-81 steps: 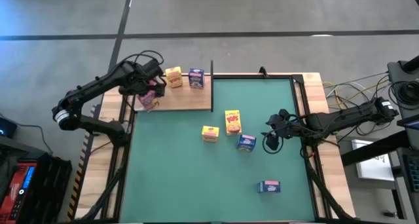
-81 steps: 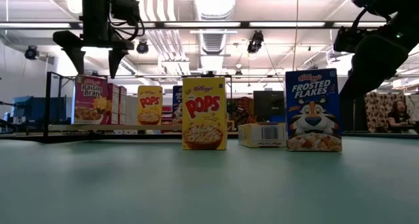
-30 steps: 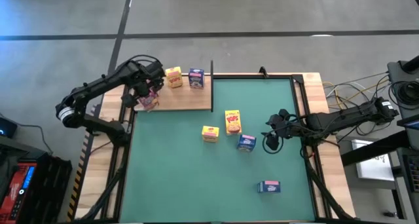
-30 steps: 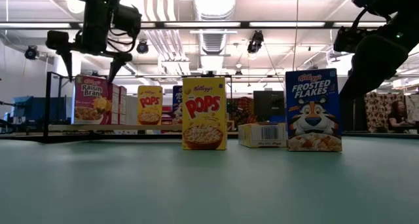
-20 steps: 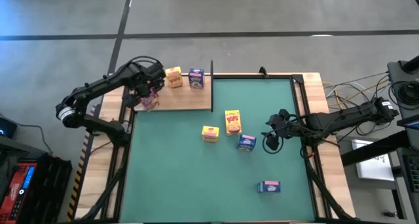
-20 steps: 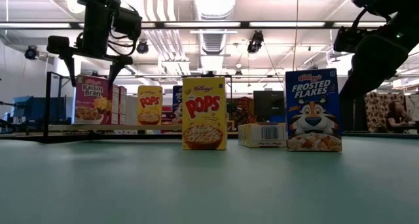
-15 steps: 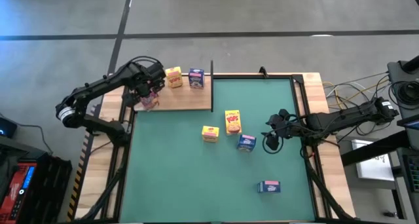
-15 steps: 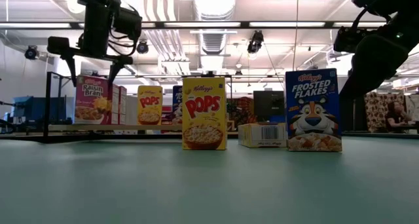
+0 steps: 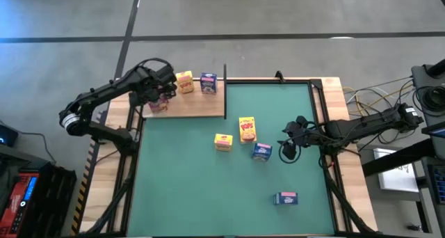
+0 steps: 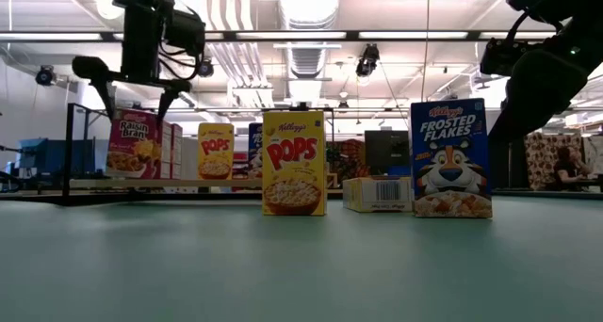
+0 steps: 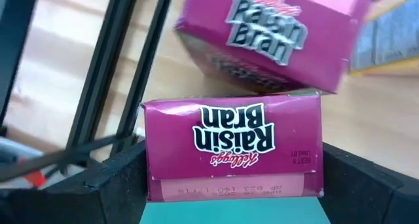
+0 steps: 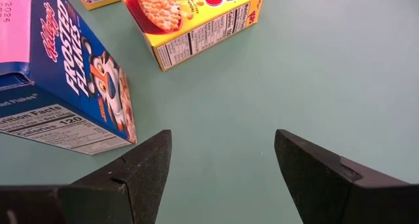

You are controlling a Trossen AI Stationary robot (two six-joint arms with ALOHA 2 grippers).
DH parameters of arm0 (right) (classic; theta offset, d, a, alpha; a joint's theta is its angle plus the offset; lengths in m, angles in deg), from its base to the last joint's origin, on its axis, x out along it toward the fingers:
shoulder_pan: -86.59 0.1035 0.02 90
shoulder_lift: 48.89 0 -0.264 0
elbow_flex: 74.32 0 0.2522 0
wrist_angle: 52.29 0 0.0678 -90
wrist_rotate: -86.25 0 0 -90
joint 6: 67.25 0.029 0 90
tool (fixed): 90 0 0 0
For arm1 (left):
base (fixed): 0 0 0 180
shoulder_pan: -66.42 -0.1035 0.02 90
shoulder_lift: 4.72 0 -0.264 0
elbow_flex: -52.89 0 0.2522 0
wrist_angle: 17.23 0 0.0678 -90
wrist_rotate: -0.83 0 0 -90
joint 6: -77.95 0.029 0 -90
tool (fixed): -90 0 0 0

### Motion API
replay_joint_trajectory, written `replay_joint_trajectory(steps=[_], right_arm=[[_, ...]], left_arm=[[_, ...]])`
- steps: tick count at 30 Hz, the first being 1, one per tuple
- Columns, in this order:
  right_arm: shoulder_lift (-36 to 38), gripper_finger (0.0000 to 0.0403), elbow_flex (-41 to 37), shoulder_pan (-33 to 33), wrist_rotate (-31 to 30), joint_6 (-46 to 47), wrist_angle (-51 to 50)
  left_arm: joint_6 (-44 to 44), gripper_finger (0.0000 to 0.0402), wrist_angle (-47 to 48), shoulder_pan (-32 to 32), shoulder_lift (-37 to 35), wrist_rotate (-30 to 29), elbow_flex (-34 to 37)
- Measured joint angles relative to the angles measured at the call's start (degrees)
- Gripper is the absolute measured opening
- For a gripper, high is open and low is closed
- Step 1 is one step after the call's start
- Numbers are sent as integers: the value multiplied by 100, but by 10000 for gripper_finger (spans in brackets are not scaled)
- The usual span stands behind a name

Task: Stack cereal on shelf
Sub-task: Put the pink cereal box on the shelf aligned with the pink cereal boxes

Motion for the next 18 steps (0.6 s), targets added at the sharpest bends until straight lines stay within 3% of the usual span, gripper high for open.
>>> replay_joint_trajectory(steps=[10, 18], right_arm=[[0, 260, 0, 1, 0, 0, -2], [0, 260, 0, 1, 0, 0, 0]], left_arm=[[1107, 343, -109, 0, 0, 99, 5], [1420, 343, -93, 0, -15, 144, 150]])
